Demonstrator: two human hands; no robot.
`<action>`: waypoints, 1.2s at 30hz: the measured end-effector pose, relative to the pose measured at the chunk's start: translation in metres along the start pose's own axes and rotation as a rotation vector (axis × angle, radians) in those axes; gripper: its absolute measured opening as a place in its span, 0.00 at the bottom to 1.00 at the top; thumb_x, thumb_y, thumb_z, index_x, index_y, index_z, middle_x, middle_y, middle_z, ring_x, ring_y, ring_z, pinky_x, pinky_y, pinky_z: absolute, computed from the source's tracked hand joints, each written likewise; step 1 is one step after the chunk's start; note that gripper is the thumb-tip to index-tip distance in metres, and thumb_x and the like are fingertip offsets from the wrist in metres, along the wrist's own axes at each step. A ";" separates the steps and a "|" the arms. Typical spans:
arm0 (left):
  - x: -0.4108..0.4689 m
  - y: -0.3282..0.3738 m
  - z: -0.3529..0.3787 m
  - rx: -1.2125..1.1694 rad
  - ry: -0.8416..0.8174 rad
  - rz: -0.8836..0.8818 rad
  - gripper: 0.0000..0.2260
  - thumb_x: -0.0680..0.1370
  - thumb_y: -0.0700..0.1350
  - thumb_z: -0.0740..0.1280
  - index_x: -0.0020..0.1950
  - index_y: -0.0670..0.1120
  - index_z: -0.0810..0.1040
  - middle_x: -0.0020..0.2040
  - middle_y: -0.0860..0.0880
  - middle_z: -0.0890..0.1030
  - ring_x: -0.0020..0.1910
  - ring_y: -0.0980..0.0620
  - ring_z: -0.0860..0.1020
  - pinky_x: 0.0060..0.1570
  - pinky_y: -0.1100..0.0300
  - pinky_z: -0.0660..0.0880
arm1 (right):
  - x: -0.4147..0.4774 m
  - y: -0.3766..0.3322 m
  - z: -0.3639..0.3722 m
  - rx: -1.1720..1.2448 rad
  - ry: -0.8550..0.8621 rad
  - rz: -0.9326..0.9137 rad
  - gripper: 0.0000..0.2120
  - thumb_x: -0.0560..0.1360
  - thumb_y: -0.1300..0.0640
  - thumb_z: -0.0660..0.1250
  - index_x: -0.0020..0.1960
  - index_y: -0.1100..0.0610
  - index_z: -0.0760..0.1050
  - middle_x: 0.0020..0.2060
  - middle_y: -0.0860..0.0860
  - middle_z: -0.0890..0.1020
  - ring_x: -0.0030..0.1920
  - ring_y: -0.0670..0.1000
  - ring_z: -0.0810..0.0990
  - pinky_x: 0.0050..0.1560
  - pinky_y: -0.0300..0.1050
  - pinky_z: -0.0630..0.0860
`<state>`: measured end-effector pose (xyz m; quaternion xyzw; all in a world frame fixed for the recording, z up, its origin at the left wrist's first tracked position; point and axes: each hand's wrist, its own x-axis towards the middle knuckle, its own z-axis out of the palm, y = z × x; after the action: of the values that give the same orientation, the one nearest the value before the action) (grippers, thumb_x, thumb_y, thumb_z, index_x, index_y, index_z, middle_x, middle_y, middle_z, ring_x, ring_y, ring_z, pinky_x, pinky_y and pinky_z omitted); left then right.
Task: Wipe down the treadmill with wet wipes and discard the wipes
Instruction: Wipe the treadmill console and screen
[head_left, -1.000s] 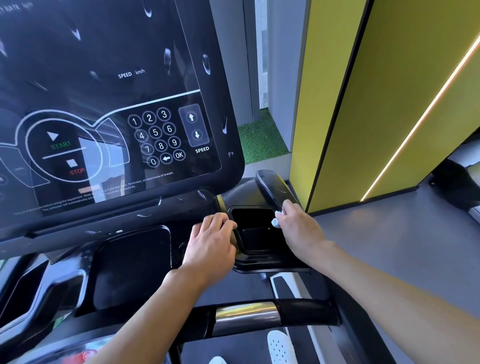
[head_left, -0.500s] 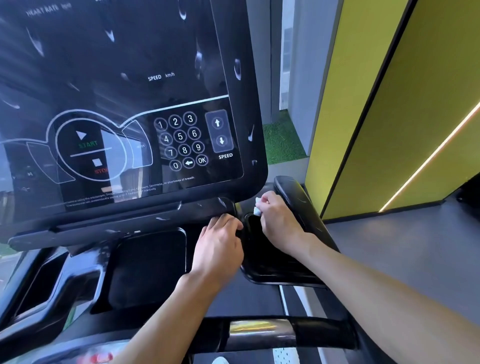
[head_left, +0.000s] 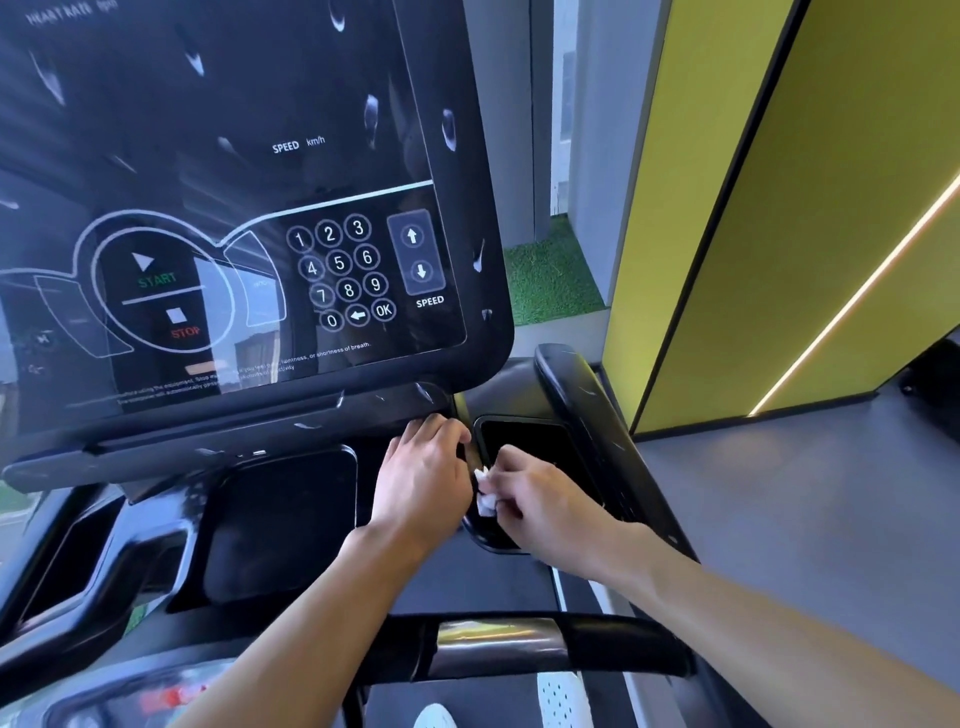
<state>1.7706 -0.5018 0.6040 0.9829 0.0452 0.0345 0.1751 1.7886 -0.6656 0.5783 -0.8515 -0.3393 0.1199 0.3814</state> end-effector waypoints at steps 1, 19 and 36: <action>0.000 -0.001 0.000 0.010 0.003 0.006 0.15 0.70 0.39 0.58 0.53 0.44 0.79 0.52 0.49 0.80 0.55 0.44 0.75 0.55 0.52 0.70 | -0.009 0.002 0.000 0.006 -0.018 -0.004 0.11 0.80 0.63 0.60 0.45 0.63 0.80 0.44 0.51 0.72 0.47 0.48 0.78 0.55 0.36 0.75; -0.008 -0.004 0.003 0.068 -0.030 0.064 0.12 0.74 0.37 0.62 0.55 0.46 0.79 0.56 0.52 0.76 0.60 0.48 0.72 0.58 0.57 0.65 | -0.066 0.056 -0.026 -0.846 -0.173 0.182 0.17 0.53 0.66 0.82 0.30 0.55 0.75 0.31 0.51 0.67 0.34 0.48 0.60 0.33 0.38 0.59; -0.006 -0.005 -0.003 0.011 -0.059 0.039 0.14 0.74 0.37 0.61 0.57 0.46 0.78 0.59 0.52 0.76 0.60 0.49 0.71 0.61 0.57 0.66 | 0.077 0.026 -0.007 -0.124 0.110 0.128 0.09 0.78 0.66 0.63 0.44 0.64 0.80 0.43 0.52 0.78 0.45 0.53 0.79 0.48 0.42 0.72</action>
<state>1.7640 -0.4970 0.6047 0.9852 0.0209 0.0085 0.1702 1.8613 -0.6304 0.5687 -0.8986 -0.2697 0.0757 0.3378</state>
